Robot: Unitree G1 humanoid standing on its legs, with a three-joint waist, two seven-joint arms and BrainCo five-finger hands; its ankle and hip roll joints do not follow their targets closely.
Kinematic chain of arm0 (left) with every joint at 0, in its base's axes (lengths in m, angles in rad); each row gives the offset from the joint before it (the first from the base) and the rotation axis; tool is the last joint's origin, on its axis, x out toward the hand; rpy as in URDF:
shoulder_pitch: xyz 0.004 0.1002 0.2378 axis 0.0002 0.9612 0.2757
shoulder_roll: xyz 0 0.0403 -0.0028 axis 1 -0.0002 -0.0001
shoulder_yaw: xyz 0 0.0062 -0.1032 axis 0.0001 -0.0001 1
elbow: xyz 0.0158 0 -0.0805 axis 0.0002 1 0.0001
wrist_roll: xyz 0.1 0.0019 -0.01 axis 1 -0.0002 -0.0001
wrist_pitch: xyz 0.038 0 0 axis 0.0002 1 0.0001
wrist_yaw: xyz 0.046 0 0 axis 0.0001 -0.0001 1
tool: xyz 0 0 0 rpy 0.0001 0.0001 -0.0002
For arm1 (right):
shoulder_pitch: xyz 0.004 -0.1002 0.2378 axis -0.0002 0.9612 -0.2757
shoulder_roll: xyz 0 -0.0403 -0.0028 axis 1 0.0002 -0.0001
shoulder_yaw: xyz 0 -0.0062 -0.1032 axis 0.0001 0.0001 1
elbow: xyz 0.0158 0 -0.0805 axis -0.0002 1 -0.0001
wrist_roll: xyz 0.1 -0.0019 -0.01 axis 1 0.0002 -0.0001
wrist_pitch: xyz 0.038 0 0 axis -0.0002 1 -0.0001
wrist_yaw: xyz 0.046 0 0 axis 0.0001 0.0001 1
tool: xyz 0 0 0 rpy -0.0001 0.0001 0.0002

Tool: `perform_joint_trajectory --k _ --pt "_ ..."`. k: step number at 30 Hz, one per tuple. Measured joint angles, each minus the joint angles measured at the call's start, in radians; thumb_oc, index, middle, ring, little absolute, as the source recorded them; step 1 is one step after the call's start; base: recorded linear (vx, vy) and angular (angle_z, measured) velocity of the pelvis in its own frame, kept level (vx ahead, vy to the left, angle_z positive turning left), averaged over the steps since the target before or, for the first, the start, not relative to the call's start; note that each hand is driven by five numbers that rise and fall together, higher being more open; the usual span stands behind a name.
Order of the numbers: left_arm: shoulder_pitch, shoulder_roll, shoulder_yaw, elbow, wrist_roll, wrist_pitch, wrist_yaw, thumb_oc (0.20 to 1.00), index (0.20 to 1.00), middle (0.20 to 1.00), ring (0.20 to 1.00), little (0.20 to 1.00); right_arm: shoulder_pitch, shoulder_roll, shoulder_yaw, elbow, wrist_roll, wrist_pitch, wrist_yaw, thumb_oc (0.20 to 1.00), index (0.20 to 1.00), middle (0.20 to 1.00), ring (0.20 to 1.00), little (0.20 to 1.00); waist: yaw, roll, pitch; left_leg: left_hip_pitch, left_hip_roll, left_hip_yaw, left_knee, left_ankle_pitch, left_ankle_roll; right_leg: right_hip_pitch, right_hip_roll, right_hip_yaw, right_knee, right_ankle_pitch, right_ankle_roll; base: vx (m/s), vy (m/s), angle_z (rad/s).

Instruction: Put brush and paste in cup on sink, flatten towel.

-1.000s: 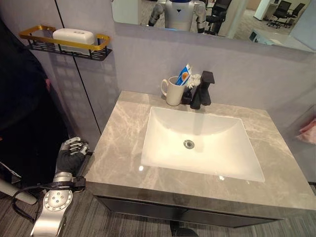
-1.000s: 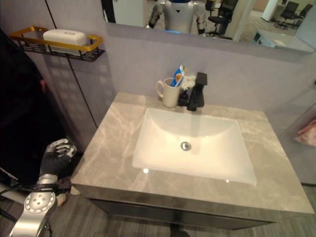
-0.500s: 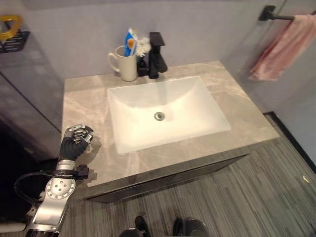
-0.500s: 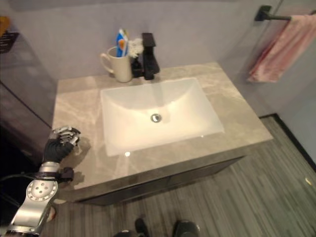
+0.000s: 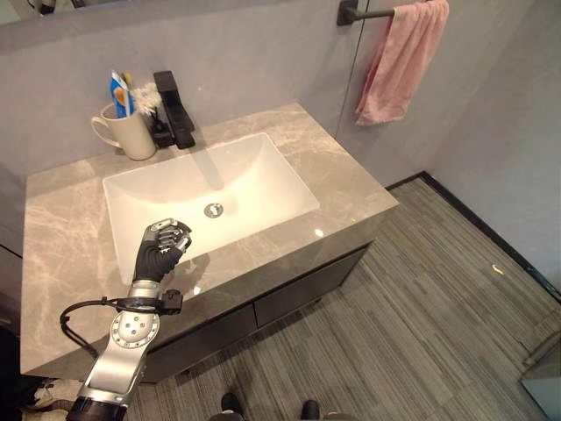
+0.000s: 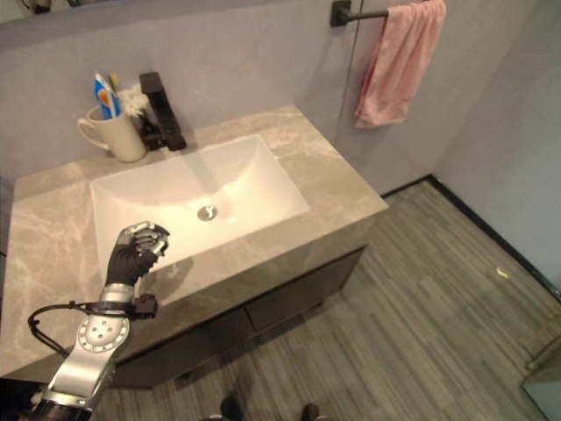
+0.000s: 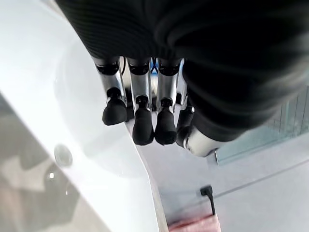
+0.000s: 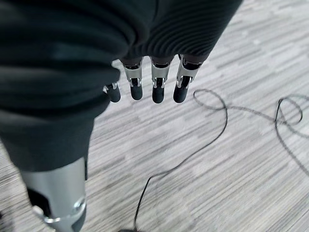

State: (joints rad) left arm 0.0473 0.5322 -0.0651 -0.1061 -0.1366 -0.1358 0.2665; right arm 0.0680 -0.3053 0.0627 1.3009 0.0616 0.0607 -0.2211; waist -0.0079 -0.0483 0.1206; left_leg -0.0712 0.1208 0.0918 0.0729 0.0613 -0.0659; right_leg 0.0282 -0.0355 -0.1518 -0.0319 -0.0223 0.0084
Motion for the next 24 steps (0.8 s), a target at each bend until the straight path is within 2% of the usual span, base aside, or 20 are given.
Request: perform_joint_trajectory --k 1,2,3,4,5,7,11,12,13,15,16,17,18,20,21,22,24 --pt "-0.001 0.000 0.001 -0.001 0.002 -0.009 0.004 0.200 0.200 0.200 0.200 0.200 -0.036 -0.033 0.003 0.013 0.000 -0.001 -0.013 1.000 1.000 1.000 1.000 1.000 0.019 -0.001 0.008 -0.010 -0.077 -0.196 -0.042 -0.050 -0.038 -0.031 -0.018 0.051 0.001 0.023 0.007 -0.05 -0.001 -0.91" --pt "-0.007 -0.001 0.001 -0.002 0.009 -0.015 0.005 0.200 0.200 0.200 0.200 0.200 -0.051 -0.052 0.012 0.013 -0.002 -0.001 -0.017 1.000 1.000 1.000 1.000 1.000 0.013 0.014 0.020 -0.004 -0.106 -0.209 -0.064 -0.050 -0.037 -0.034 -0.012 0.069 -0.002 0.032 0.013 -0.05 0.014 -1.01" --pt "-0.004 -0.002 0.002 -0.009 0.021 -0.017 0.005 0.200 0.200 0.200 0.200 0.200 -0.060 -0.067 0.020 0.012 -0.005 -0.002 -0.017 1.000 1.000 1.000 1.000 1.000 0.017 0.044 0.021 0.008 -0.134 -0.259 -0.081 -0.042 -0.024 -0.042 0.009 0.094 -0.002 0.035 0.019 -0.02 0.024 -0.72" --pt "-0.006 0.010 0.006 -0.014 0.024 -0.019 0.006 0.200 0.200 0.200 0.200 0.200 -0.073 -0.057 0.041 0.013 -0.009 -0.004 -0.017 1.000 1.000 1.000 1.000 1.000 0.019 0.040 0.027 0.015 -0.134 -0.249 -0.077 -0.054 0.032 -0.046 0.013 0.116 0.002 0.036 0.025 -0.01 0.018 -0.72" --pt "-0.007 0.017 0.006 -0.023 0.027 -0.021 0.007 0.200 0.200 0.200 0.200 0.200 -0.080 -0.047 0.055 0.011 -0.016 -0.007 -0.015 1.000 1.000 1.000 1.000 1.000 0.025 0.032 0.031 0.019 -0.139 -0.264 -0.078 -0.053 0.029 -0.052 0.016 0.134 0.007 0.036 0.032 -0.02 0.101 -0.58" --pt "-0.012 0.014 -0.001 -0.027 0.028 -0.028 0.005 0.200 0.200 0.200 0.200 0.200 -0.082 -0.034 0.057 0.007 -0.019 -0.013 -0.015 1.000 1.000 1.000 1.000 1.000 0.021 0.023 0.036 0.019 -0.149 -0.242 -0.079 -0.053 0.032 -0.053 -0.001 0.145 -0.002 0.045 0.055 -0.04 0.149 -0.28" --pt "-0.042 0.027 -0.035 -0.035 0.026 -0.031 0.003 0.200 0.200 0.200 0.200 0.200 -0.068 -0.019 0.064 -0.038 -0.019 -0.020 -0.017 1.000 1.000 1.000 1.000 1.000 0.019 0.030 0.044 0.050 -0.170 -0.193 -0.104 -0.044 0.047 -0.051 -0.029 0.187 -0.003 0.052 0.082 -0.05 0.105 -0.31" --pt "-0.051 0.033 -0.048 -0.035 0.027 -0.034 0.000 0.200 0.200 0.200 0.200 0.200 -0.074 -0.012 0.065 -0.053 -0.020 -0.021 -0.017 1.000 1.000 1.000 1.000 1.000 0.005 0.032 0.048 0.056 -0.181 -0.173 -0.114 -0.042 0.051 -0.067 -0.035 0.209 0.002 0.067 0.092 -0.13 0.140 -0.62" --pt "-0.045 0.039 -0.049 -0.036 0.028 -0.035 0.006 0.200 0.200 0.200 0.200 0.200 -0.086 -0.006 0.066 -0.063 -0.027 -0.021 -0.017 1.000 1.000 1.000 1.000 1.000 0.013 0.036 0.052 0.052 -0.170 -0.132 -0.116 -0.037 0.061 -0.096 -0.031 0.235 0.028 0.070 0.109 -0.10 0.095 -1.01" --pt "-0.045 0.075 -0.064 -0.035 0.029 -0.034 0.003 0.200 0.200 0.200 0.200 0.200 -0.111 0.005 0.068 -0.073 -0.039 -0.023 -0.018 1.000 1.000 1.000 1.000 1.000 0.022 0.026 0.058 0.048 -0.168 -0.065 -0.119 -0.038 0.076 -0.148 -0.027 0.237 0.063 0.082 0.105 -0.15 0.016 -1.07" --pt "-0.048 0.080 -0.065 -0.035 0.029 -0.034 0.003 0.200 0.200 0.200 0.200 0.200 -0.120 0.006 0.068 -0.070 -0.038 -0.022 -0.018 1.000 1.000 1.000 1.000 1.000 0.014 0.023 0.065 0.051 -0.170 -0.043 -0.120 -0.042 0.082 -0.157 -0.033 0.220 0.066 0.085 0.110 -0.16 0.008 -0.80" --pt "-0.041 0.082 -0.057 -0.035 0.031 -0.035 0.004 0.200 0.200 0.200 0.200 0.200 -0.139 0.014 0.079 -0.060 -0.042 -0.020 -0.023 1.000 1.000 1.000 1.000 1.000 0.022 0.019 0.070 0.044 -0.146 0.051 -0.109 -0.032 0.101 -0.170 -0.057 0.085 0.023 0.051 0.084 -0.12 0.042 -1.72" --pt "-0.028 0.078 -0.049 -0.027 0.034 -0.032 0.007 0.200 0.200 0.200 0.200 0.200 -0.156 0.024 0.077 -0.041 -0.047 -0.017 -0.025 1.000 1.000 1.000 1.000 1.000 0.063 0.049 0.077 0.045 -0.086 0.137 -0.109 -0.044 0.102 -0.198 -0.124 -0.208 0.140 0.041 0.079 -0.08 0.041 -1.64" --pt "-0.037 0.079 -0.047 -0.021 0.034 -0.031 0.006 0.200 0.200 0.200 0.200 0.200 -0.135 0.041 0.074 -0.037 -0.063 -0.016 -0.026 1.000 1.000 1.000 1.000 1.000 0.049 0.034 0.078 0.048 -0.073 0.161 -0.102 -0.050 0.099 -0.175 -0.194 -0.213 0.223 0.004 0.139 -0.06 0.019 -1.10" --pt "-0.036 0.089 -0.047 -0.020 0.034 -0.029 0.005 0.200 0.200 0.200 0.200 0.200 -0.112 0.051 0.068 -0.027 -0.077 -0.014 -0.026 1.000 1.000 1.000 1.000 1.000 0.058 0.010 0.070 0.065 -0.079 0.187 -0.103 -0.059 0.089 -0.139 -0.217 -0.188 0.222 0.014 0.166 -0.03 -0.014 -0.73" --pt "-0.045 0.086 -0.046 -0.020 0.033 -0.030 0.007 0.200 0.200 0.200 0.200 0.200 -0.076 0.046 0.063 -0.012 -0.078 -0.007 -0.029 1.000 1.000 1.000 1.000 1.000 0.046 -0.028 0.054 0.073 -0.104 0.208 -0.087 -0.068 0.069 -0.080 -0.212 -0.186 0.153 0.028 0.155 -0.02 -0.039 -0.74" --pt "-0.045 0.066 -0.069 -0.005 0.033 -0.029 -0.005 0.200 0.200 0.200 0.200 0.200 -0.071 0.009 0.049 -0.011 -0.079 -0.004 -0.037 1.000 1.000 1.000 1.000 1.000 0.013 0.020 0.069 0.072 -0.081 0.214 -0.075 -0.067 0.054 -0.074 -0.186 -0.183 0.114 0.044 0.135 0.03 -0.107 -0.52"
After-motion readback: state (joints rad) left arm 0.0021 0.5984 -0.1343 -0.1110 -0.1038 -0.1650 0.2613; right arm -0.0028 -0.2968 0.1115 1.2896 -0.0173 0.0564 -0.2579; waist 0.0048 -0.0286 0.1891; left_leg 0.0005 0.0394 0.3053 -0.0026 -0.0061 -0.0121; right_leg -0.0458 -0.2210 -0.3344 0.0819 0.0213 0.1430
